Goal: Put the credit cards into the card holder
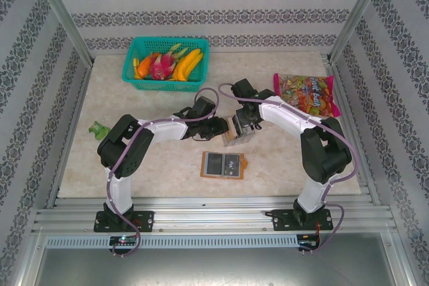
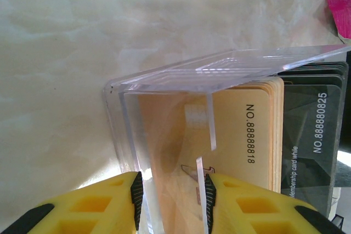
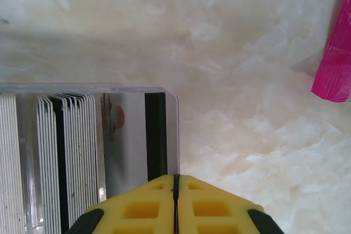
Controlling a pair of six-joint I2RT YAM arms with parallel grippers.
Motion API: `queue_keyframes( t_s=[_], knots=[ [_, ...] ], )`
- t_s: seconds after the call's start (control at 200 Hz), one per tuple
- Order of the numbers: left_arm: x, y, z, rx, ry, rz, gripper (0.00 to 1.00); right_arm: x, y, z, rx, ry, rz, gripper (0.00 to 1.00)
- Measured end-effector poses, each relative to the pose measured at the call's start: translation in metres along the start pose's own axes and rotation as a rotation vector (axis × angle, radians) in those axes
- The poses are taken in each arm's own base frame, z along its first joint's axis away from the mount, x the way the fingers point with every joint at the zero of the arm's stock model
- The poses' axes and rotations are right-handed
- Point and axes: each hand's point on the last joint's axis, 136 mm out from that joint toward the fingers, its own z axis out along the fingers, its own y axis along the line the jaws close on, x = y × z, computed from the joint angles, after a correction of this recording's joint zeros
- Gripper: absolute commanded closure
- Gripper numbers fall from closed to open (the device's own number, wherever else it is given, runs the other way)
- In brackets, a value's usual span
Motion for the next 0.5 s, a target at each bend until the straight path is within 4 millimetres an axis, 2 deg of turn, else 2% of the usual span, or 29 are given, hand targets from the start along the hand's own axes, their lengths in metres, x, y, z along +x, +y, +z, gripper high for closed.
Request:
queue_keyframes(
  t_s=[0.265,0.5],
  knots=[
    [0.0,0.0,0.001,0.002,0.003,0.0,0.62,0.001,0.001,-0.002,0.002,-0.001,-0.007,1.0],
    [0.0,0.0,0.001,0.003,0.002,0.0,0.62,-0.001,0.003,-0.014,-0.03,-0.02,0.001,1.0]
  ],
)
